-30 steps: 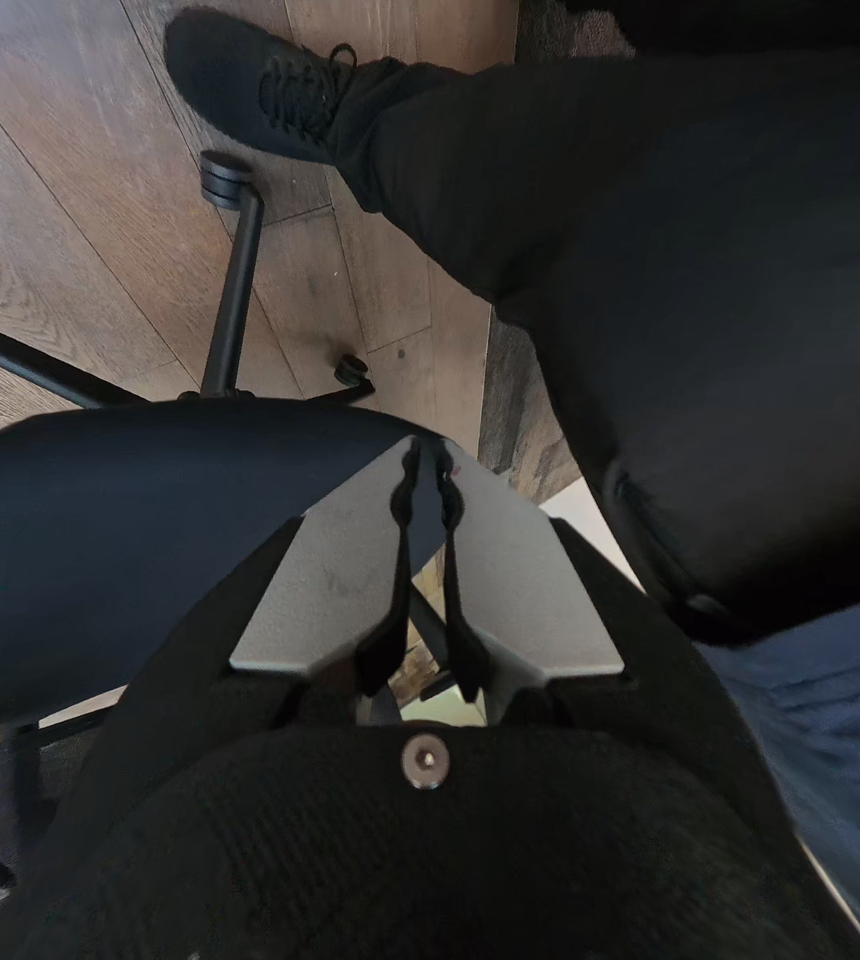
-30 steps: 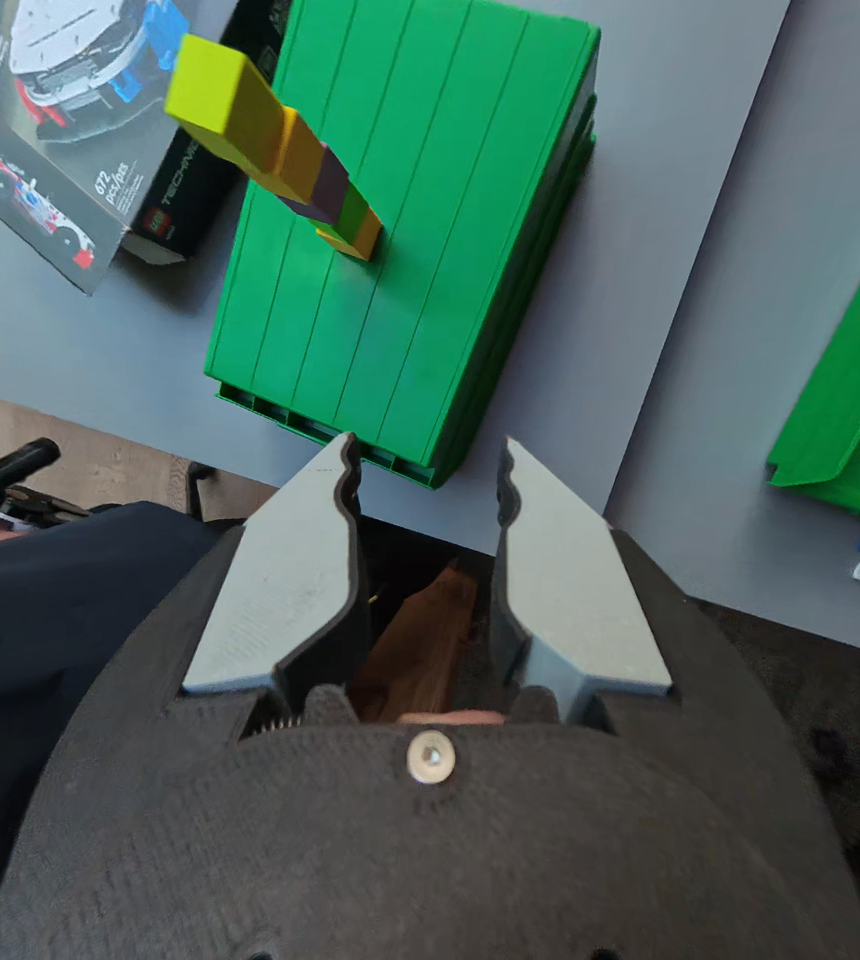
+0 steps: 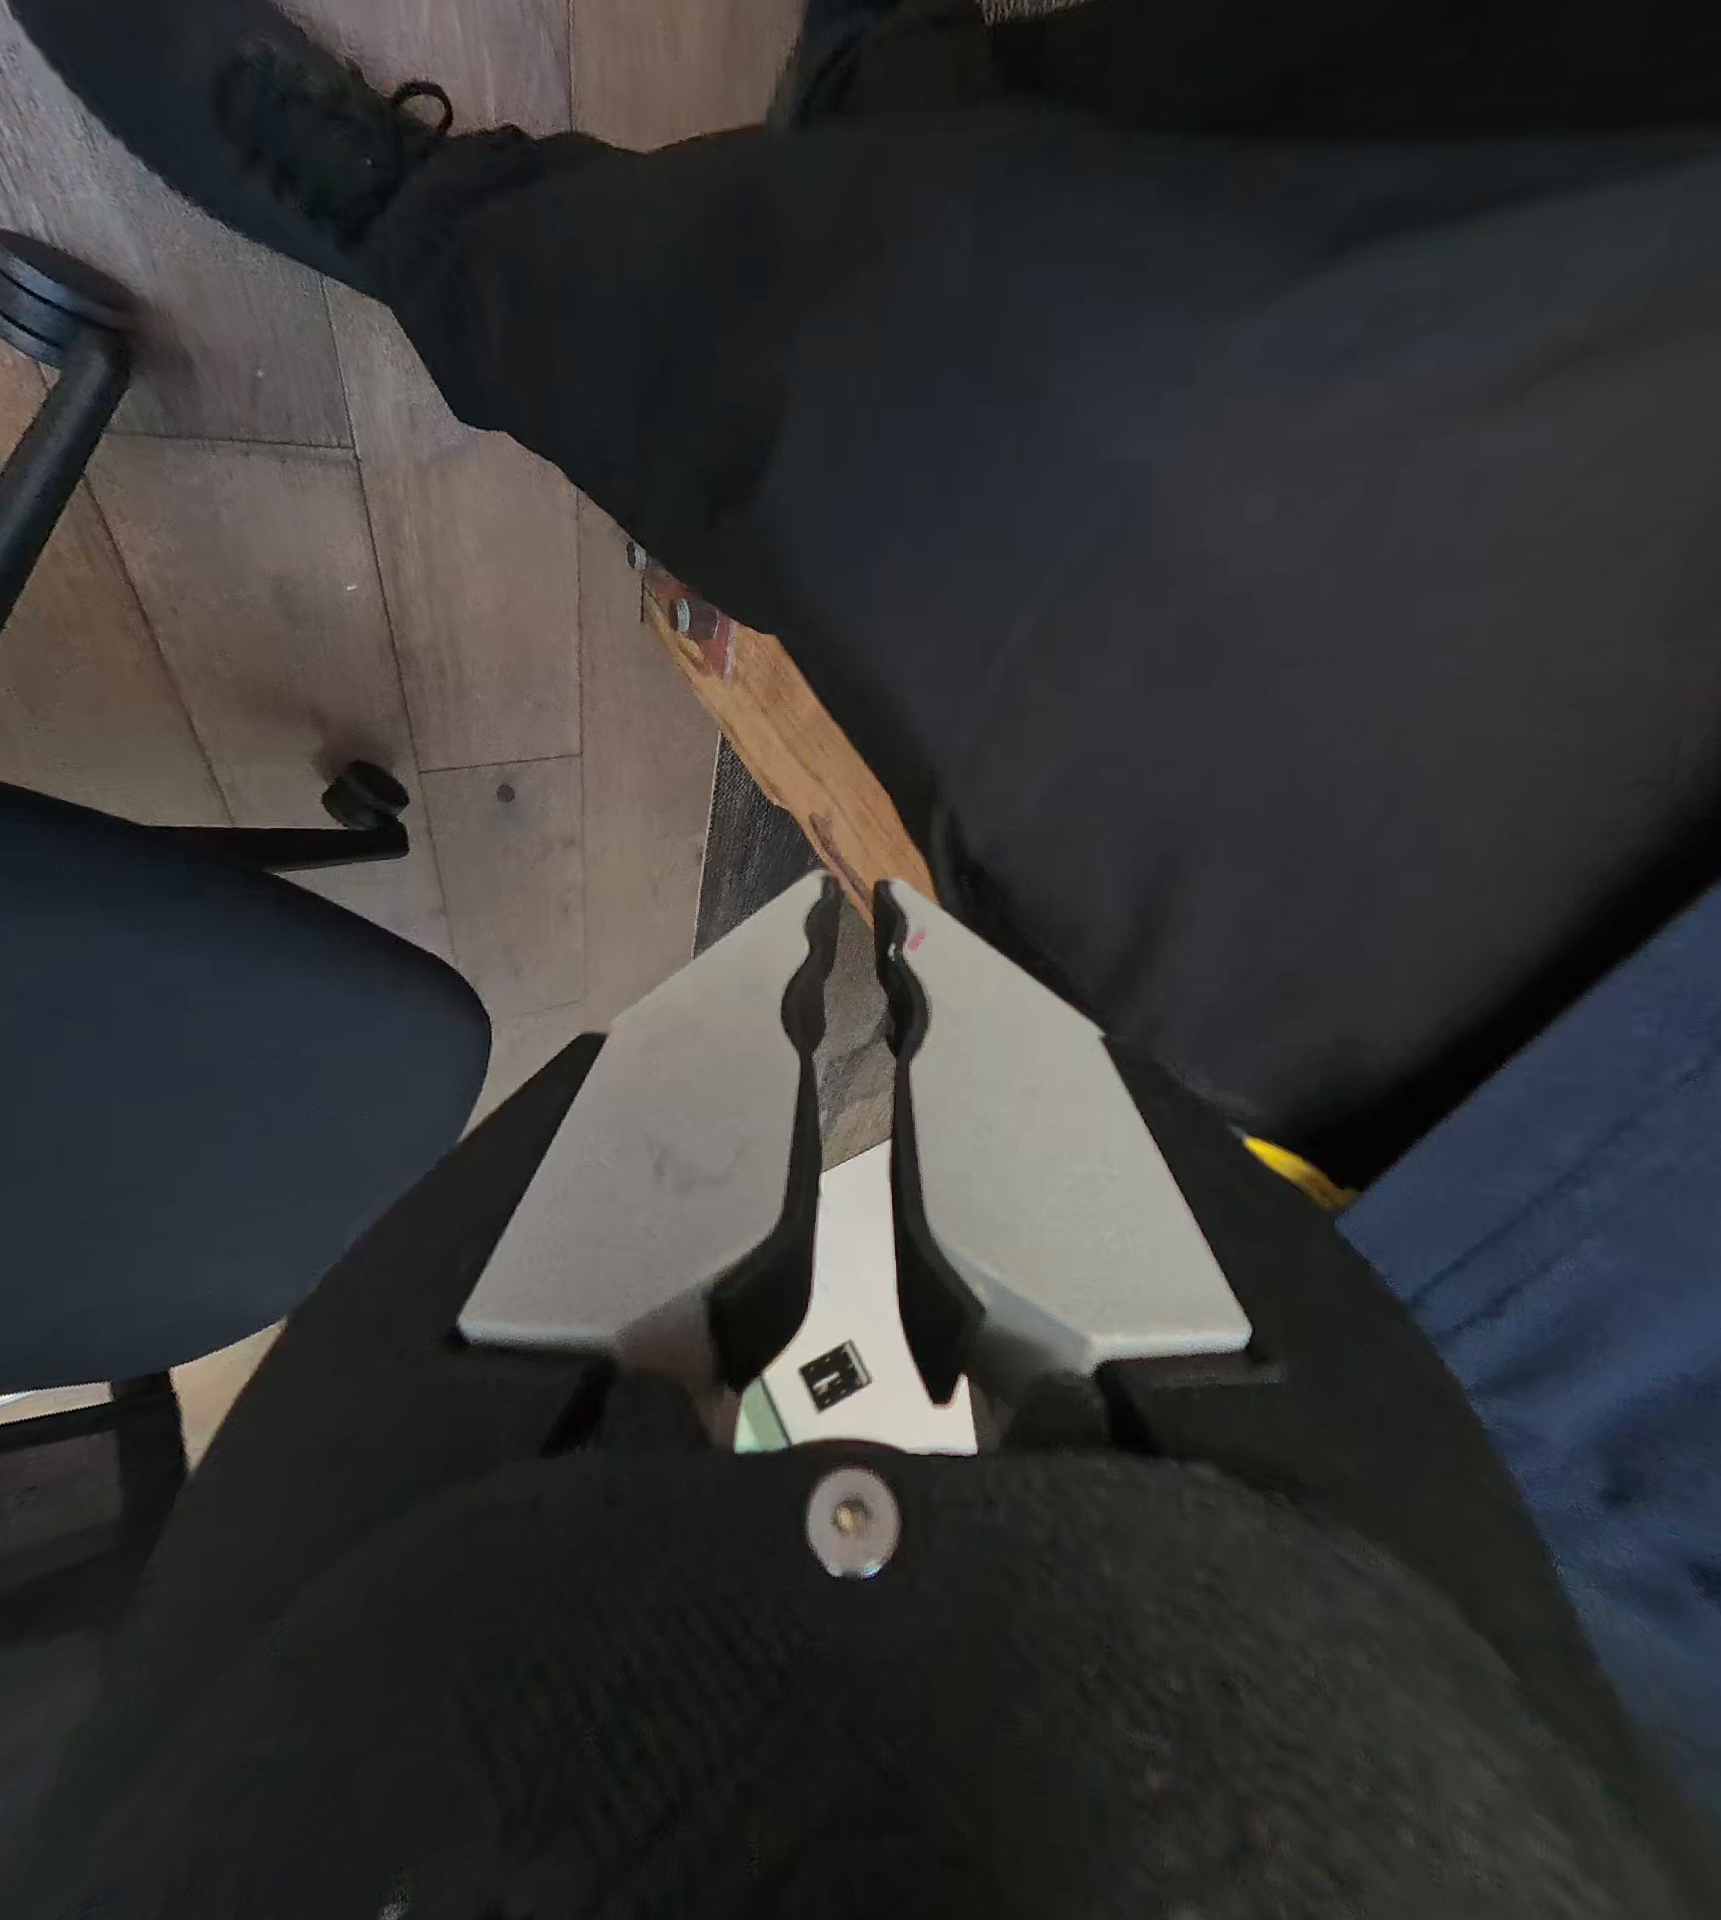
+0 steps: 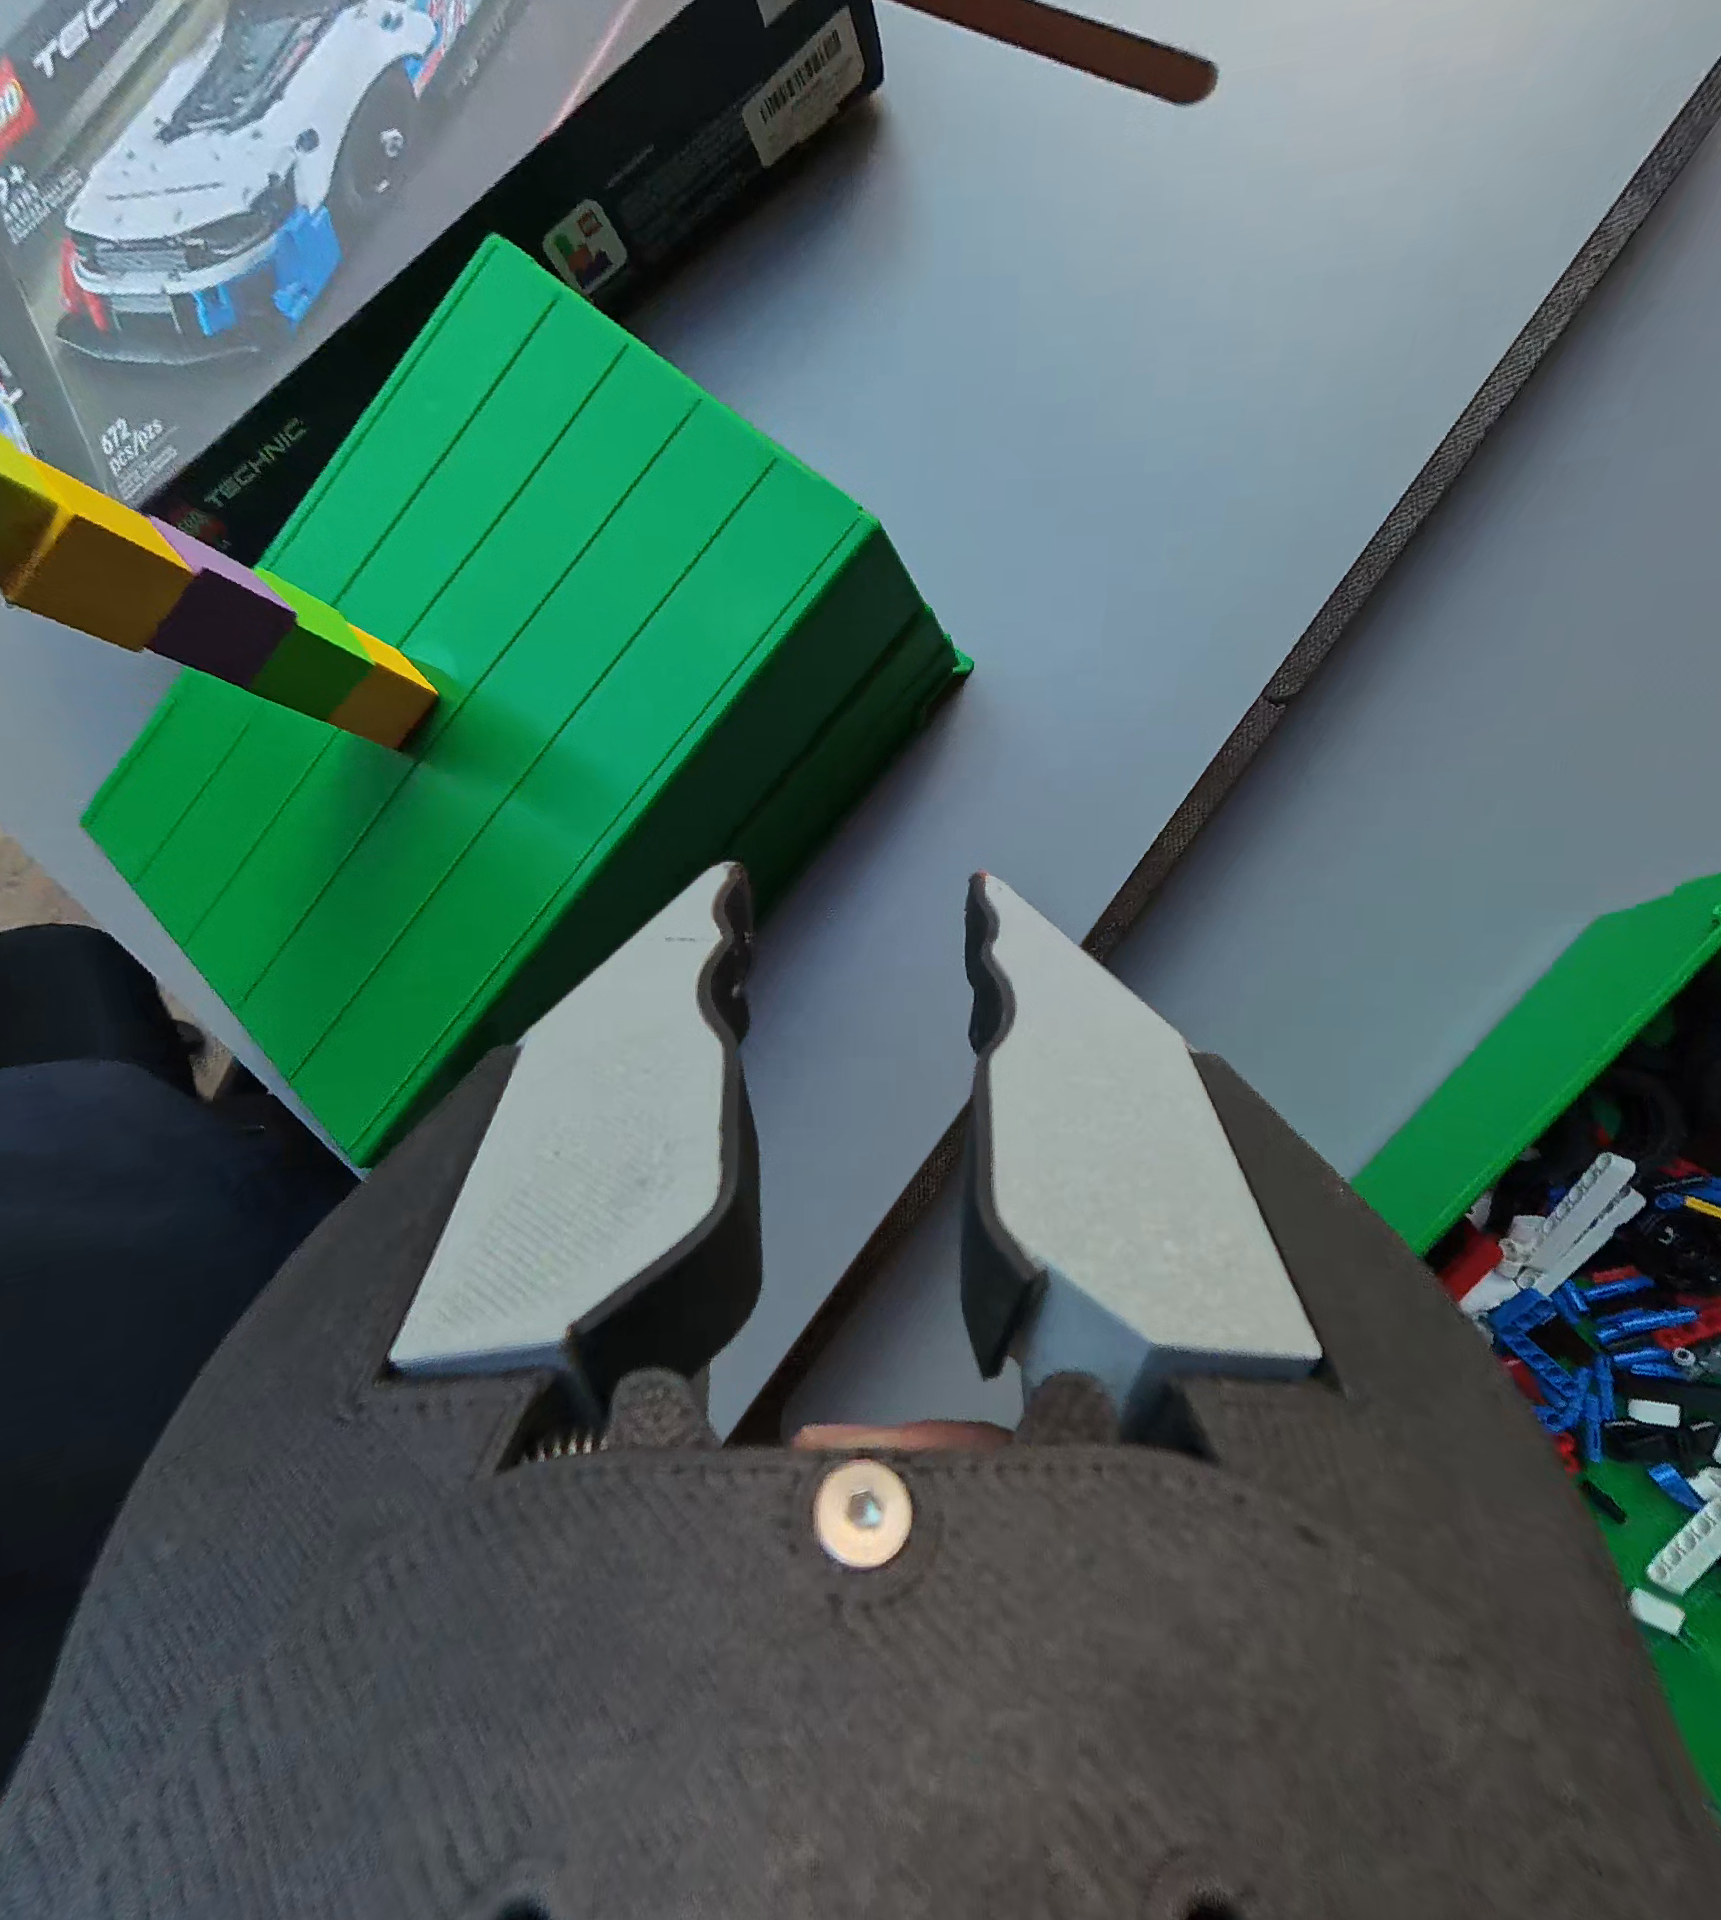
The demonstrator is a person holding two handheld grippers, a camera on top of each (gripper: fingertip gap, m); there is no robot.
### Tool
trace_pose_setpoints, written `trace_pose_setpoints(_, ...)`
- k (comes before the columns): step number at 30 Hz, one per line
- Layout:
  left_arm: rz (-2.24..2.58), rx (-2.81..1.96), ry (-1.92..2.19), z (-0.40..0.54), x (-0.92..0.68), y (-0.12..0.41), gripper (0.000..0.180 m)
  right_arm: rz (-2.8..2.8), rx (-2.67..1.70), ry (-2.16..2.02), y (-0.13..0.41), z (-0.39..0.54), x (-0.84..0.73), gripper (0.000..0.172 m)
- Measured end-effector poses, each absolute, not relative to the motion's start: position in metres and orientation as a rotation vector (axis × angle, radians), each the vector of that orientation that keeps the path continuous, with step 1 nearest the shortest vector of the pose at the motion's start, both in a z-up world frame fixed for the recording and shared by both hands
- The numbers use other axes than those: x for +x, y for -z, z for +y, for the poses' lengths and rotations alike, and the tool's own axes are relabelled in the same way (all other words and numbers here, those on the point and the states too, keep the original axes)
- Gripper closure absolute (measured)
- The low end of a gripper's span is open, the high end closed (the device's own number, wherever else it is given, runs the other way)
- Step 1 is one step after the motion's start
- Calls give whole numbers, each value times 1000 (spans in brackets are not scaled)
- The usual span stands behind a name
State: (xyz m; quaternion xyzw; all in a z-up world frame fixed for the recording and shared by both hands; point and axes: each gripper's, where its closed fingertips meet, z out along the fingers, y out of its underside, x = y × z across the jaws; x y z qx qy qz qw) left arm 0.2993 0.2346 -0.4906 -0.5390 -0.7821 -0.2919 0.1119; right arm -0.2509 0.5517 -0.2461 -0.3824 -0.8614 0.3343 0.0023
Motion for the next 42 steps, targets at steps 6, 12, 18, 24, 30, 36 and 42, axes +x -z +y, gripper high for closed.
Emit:
trace_pose_setpoints(6,-2204,-1698,875,221,292,506,177,-2653,-1180,-1022,221,539,-236,133)
trace_pose_setpoints(12,-2087,-1833,910,191,294,523,177,-2572,-1206,-961,196,528,-216,133)
trace_pose_setpoints(18,-2018,-1934,988,154,306,542,178,-2540,-1294,-865,197,522,-187,129)
trace_pose_setpoints(24,-1898,-2002,996,131,296,550,177,-2573,-1296,-903,196,511,-153,128)
trace_pose_setpoints(30,-1900,-1998,981,128,284,552,176,-2769,-1068,-1025,202,473,-119,138)
trace_pose_setpoints(36,-1992,-1855,913,147,265,547,177,-2967,-868,-1154,238,406,-89,167)
trace_pose_setpoints(42,-2011,-1872,939,166,269,541,177,-3084,-733,-1136,261,369,-92,171)
